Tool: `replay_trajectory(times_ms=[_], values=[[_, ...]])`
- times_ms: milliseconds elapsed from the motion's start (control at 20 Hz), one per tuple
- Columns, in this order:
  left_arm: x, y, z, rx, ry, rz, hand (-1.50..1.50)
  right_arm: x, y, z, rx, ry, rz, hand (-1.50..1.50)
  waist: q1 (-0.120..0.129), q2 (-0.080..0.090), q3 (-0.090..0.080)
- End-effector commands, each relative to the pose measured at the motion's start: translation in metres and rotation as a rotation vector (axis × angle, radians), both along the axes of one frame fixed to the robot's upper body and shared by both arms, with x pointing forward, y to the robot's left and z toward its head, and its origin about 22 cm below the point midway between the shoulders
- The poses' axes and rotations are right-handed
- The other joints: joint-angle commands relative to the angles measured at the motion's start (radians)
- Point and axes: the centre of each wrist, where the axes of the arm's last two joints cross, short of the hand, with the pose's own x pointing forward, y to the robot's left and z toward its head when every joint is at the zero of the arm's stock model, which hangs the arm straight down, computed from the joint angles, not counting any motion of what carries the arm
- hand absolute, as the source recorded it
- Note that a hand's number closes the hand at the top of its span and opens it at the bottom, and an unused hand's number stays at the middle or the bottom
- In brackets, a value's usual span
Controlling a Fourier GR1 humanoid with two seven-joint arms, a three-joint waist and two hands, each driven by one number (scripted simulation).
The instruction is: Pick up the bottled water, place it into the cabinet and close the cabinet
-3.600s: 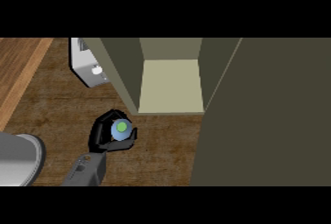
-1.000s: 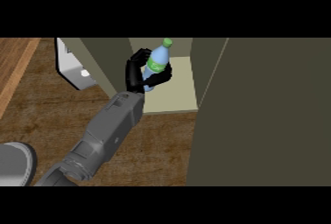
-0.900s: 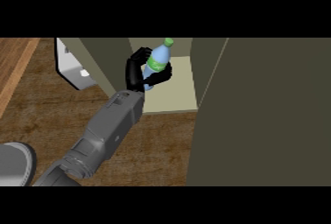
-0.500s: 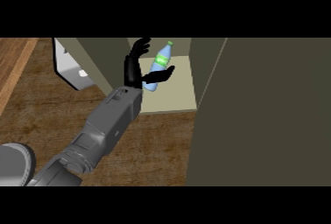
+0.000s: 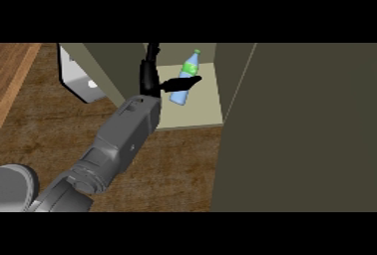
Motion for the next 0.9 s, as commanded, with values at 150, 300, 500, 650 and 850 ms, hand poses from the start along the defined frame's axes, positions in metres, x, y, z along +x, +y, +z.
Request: replay_trajectory(times_ms=[150, 300, 500, 650, 850], values=[[0.007, -0.015, 0.020, 0.012, -0.035, -0.061, -1.50, -0.007, -0.004, 0.007, 0.041, -0.009, 0.016, -1.50, -0.005, -0.002, 0.001], [0.004, -0.012, 0.014, -0.060, -0.092, -0.151, -1.50, -0.012, -0.006, 0.013, 0.025, -0.004, -0.005, -1.50, 0.002, -0.003, 0.000], [0.003, -0.015, 0.016, -0.181, -0.127, -0.325, -1.50, -0.011, -0.005, 0.010, 0.028, -0.017, 0.003, -1.50, 0.017, -0.010, 0.000], [0.008, -0.023, 0.032, -0.228, -0.108, -0.382, -1.50, -0.006, -0.002, 0.007, 0.022, -0.013, -0.007, -1.50, 0.023, -0.015, 0.000], [0.000, -0.023, 0.025, -0.290, -0.114, -0.388, -1.50, 0.007, -0.014, -0.001, 0.002, -0.001, 0.001, -1.50, 0.036, -0.020, 0.002]])
